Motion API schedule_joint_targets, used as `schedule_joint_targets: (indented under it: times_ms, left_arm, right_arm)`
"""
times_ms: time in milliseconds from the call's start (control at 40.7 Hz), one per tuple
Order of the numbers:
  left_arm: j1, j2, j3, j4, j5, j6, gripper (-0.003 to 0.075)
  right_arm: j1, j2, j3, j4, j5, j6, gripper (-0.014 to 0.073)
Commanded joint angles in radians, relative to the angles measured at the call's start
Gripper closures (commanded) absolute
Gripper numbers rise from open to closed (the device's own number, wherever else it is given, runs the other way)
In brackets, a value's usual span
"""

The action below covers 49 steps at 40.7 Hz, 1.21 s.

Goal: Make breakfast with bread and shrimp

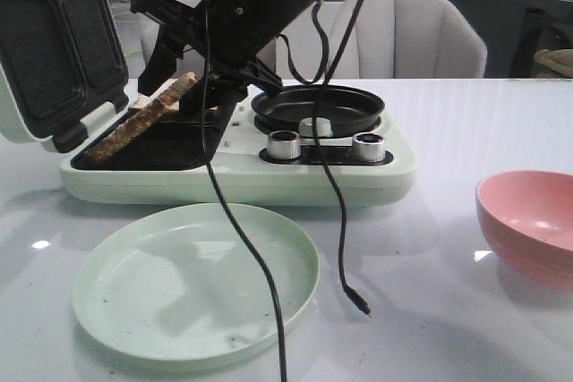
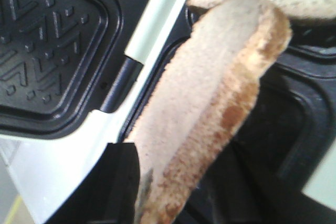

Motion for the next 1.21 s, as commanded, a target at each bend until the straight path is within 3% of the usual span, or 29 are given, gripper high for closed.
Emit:
schedule_joint_targets:
  times_ms: [0, 197, 369, 664, 1181]
  left_arm:
    - [-0.008, 0.002, -0.036, 0.009, -0.065, 0.001, 0.0244]
    - [-0.008, 0.002, -0.036, 0.009, -0.065, 0.001, 0.0244]
    - [-0.008, 0.002, -0.036, 0.009, -0.065, 0.001, 0.0244]
    - [-0.008, 0.002, -0.036, 0.009, -0.065, 0.001, 0.0244]
    - [-0.008, 0.002, -0.036, 0.009, -0.065, 0.001, 0.0244]
  right_arm:
    - [-0.003, -0.13, -0.04, -0.117, -0.001, 0.081, 0.0174]
    - [0.007, -0.266, -0.04, -0.546, 0.139, 0.286, 0.0174]
    - [0.05, -0.433, 0.004, -0.727, 0.25, 0.326, 0.0174]
    - [0.071, -0.818, 0.356, -0.818, 0.203, 0.368, 0.0174]
    - [0.071, -1.481, 1.012, -0.841, 0.132, 0.368, 0.0174]
